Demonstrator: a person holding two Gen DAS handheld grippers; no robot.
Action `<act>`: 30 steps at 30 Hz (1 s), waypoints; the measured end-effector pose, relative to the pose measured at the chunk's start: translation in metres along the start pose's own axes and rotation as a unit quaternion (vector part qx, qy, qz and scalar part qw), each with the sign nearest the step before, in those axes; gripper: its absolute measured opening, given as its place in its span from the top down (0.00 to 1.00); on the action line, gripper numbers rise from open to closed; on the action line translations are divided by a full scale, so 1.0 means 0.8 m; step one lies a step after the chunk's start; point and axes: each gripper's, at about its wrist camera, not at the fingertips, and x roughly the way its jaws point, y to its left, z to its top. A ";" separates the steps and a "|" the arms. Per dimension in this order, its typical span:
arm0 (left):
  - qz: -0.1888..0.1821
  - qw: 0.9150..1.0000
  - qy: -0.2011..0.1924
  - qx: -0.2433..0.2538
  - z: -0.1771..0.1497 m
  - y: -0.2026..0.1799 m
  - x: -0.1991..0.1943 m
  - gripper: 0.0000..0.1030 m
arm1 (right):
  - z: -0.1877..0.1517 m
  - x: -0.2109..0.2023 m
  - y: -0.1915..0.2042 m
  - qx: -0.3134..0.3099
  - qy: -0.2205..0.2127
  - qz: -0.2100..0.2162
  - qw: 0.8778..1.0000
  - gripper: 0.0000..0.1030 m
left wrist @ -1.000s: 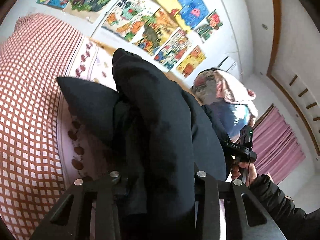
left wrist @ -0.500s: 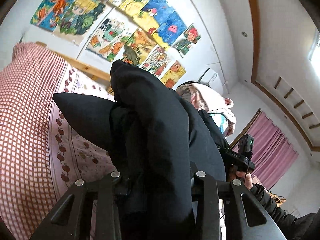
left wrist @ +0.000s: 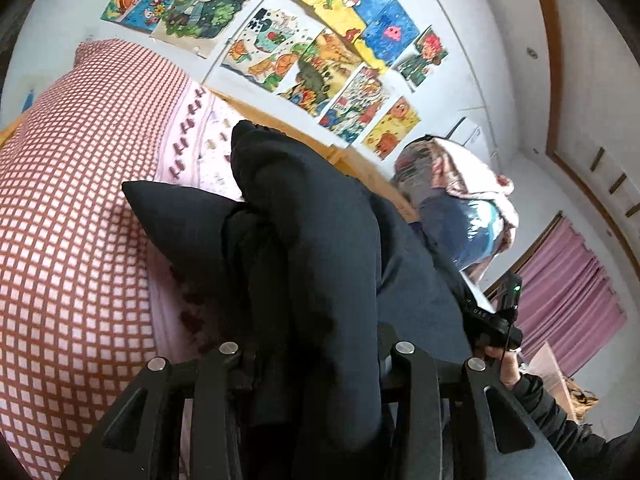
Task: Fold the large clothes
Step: 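Lower the jacket bundle onto the bedspread and open both tools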
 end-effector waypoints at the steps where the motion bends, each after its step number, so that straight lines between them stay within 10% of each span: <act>1: 0.006 1.000 0.000 0.003 -0.003 0.000 -0.001 0.62 | -0.001 0.001 -0.002 0.002 -0.001 -0.002 1.000 0.77; 6: 0.033 0.999 -0.009 0.001 -0.015 0.000 -0.008 0.48 | -0.006 -0.003 0.009 -0.016 0.007 -0.021 1.000 0.34; 9: 0.058 0.998 -0.025 -0.008 -0.025 0.004 -0.017 0.36 | -0.010 -0.006 0.014 -0.032 0.003 -0.036 0.999 0.26; 20: 0.161 0.982 -0.091 0.022 -0.030 -0.030 -0.052 0.02 | -0.020 -0.021 0.012 -0.063 -0.003 -0.152 0.986 0.10; 30: 0.235 0.963 -0.117 0.053 -0.037 -0.083 -0.069 0.00 | -0.013 -0.086 0.029 -0.079 -0.065 -0.156 0.982 0.05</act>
